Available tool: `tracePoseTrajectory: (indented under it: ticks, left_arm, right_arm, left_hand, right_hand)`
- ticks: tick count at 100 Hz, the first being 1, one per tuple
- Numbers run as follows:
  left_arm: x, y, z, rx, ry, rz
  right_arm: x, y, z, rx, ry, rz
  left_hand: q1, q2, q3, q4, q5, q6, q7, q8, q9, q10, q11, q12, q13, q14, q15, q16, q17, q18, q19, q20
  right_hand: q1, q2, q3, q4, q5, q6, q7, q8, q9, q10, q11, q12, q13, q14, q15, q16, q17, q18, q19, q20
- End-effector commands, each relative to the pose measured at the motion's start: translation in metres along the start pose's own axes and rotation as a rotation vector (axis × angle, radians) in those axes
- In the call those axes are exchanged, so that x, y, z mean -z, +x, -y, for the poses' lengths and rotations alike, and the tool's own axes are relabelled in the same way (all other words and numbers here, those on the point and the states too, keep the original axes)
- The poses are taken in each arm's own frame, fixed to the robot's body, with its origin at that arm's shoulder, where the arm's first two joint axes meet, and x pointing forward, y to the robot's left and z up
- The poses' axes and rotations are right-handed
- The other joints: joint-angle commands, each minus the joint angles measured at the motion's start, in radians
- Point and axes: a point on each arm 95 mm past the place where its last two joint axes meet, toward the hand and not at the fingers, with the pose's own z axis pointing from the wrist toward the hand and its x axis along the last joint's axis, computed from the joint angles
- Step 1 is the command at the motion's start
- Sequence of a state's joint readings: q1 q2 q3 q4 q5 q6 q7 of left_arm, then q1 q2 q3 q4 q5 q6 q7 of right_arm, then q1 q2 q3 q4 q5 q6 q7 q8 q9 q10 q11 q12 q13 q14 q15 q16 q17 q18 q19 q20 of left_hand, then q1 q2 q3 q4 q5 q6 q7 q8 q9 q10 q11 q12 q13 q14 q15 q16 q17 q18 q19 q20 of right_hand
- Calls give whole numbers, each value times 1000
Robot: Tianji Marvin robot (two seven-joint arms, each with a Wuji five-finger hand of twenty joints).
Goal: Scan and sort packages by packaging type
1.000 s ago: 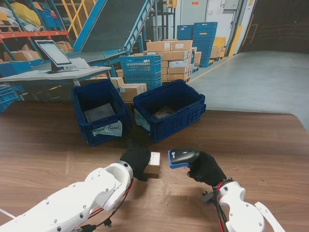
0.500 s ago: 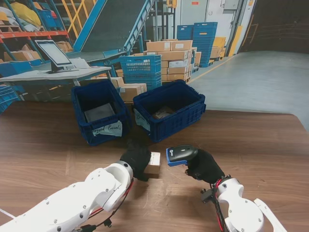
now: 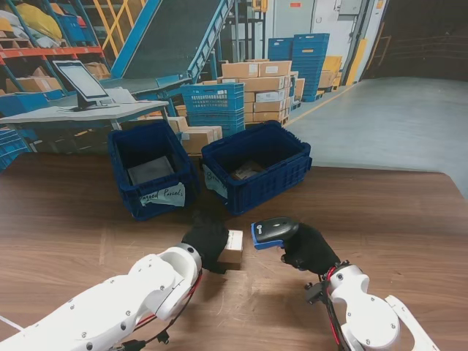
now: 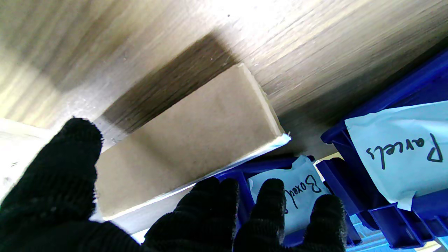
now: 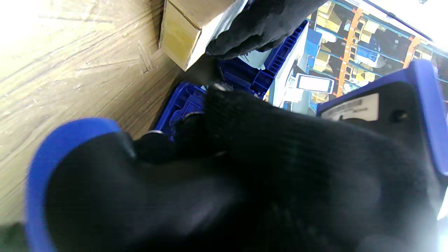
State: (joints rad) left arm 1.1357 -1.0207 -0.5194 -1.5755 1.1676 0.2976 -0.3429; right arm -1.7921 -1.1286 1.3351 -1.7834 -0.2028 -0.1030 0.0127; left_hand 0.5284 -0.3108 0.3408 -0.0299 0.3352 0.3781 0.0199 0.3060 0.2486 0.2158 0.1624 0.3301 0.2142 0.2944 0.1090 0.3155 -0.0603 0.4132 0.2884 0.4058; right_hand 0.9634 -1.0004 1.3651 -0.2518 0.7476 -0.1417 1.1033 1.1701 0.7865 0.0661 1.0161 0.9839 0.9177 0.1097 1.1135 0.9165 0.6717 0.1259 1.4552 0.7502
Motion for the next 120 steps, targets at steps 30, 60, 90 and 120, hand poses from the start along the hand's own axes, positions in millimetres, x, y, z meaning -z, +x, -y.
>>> tracePoseTrajectory:
  ticks: [30,60,90,120]
  left_arm:
    - [-7,2,-4,213,-7,-74]
    - [-6,7,-2,317,58,-106]
    - [2,9,2,272,81,-101]
    - [10,1,10,322,178,-72]
  right_arm:
    - [-3,3,-2,15,30,-4]
    - [-5,1,-4,24,47,1]
    - [-7,2,-5,33,54,-3]
    - [-11,6,-12,72,65,-3]
  left_hand:
    - [16,42,-11,32,74,-133,69,22,32,13,-1,-8,-17,51,-8,-5,0,25,-29,1]
    - [15,32,11,26,80,-124,67,20,31,20,2,-7,-22,57,-11,-2,-2,29,-38,1]
    - [7,36,9,23,57,-112,54,15,6,28,-8,-10,-38,59,-17,-3,-7,32,-54,3]
    - [15,20,32,25,88,-113,64,18,28,29,1,-7,-23,59,-10,-1,1,35,-56,8]
  right_hand:
    - [87,49,145,8,62,-33,49,37,16,13,-8,3,26,35,18,11,4,-28,52,35]
    - [88,48,145,8,62,-33,49,37,15,13,-8,4,27,36,19,12,5,-28,52,35]
    - [88,49,145,8,62,-34,49,38,15,12,-7,3,26,32,18,11,5,-29,52,36]
    - [88,49,145,8,62,-34,49,38,15,11,-7,3,26,31,18,11,5,-30,51,35]
